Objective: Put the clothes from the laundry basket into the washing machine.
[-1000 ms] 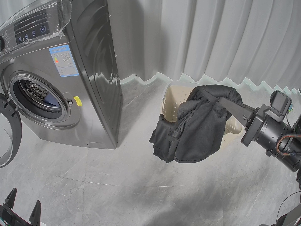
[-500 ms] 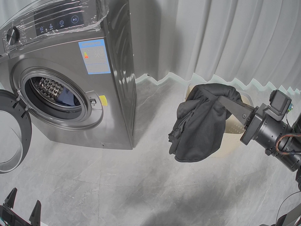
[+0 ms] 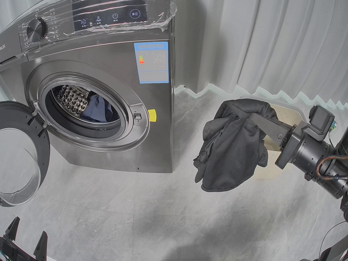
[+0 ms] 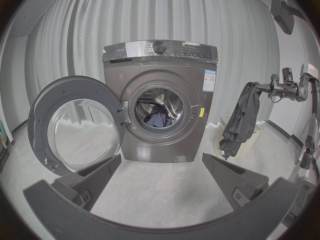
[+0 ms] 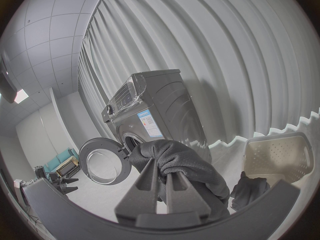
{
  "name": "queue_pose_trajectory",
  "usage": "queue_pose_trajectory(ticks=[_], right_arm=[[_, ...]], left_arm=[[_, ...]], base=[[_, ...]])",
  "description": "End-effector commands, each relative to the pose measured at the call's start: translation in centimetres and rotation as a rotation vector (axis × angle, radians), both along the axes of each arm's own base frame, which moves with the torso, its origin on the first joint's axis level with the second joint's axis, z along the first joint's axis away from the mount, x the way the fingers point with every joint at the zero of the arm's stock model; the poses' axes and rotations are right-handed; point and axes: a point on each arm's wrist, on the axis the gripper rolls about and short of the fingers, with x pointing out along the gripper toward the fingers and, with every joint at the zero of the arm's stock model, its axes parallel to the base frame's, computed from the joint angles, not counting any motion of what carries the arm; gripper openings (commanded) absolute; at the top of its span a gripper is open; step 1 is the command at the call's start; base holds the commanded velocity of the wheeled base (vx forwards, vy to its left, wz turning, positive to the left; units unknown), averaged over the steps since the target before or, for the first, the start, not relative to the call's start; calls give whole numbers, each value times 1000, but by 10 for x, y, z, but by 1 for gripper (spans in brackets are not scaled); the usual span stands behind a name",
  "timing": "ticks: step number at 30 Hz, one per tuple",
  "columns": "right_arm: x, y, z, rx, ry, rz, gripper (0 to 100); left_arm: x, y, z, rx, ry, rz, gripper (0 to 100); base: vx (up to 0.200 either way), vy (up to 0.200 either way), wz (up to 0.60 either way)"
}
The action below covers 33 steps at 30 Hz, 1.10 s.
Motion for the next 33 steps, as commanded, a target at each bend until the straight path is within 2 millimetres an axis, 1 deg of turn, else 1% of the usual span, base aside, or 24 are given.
queue_pose_trajectory(ticks=[1,9,17,21,30,33], right_arm=[[1,1,-1,-4,5,0,0],[2,2,-4,-11,15,0,0],[3,1,-6,-1,29,-5,0],[3,-1,-10,-10,42,-10,0],[4,-1,-13,1,19,-4,0],[4,-1,-13,3,17,-4,0]], left_arm=[[0,0,-5,0,3,0,100],[0,0,-5,-2,3,0,100],[0,0,-5,2,3,0,100],[0,0,-5,3,3,0,100],[0,0,-5,15,3,-4,100],[0,0,-5,11,3,-4,100]], base=[[-200,0,0],[-200,0,0],[0,0,0],[0,0,0],[0,0,0],[-200,0,0]])
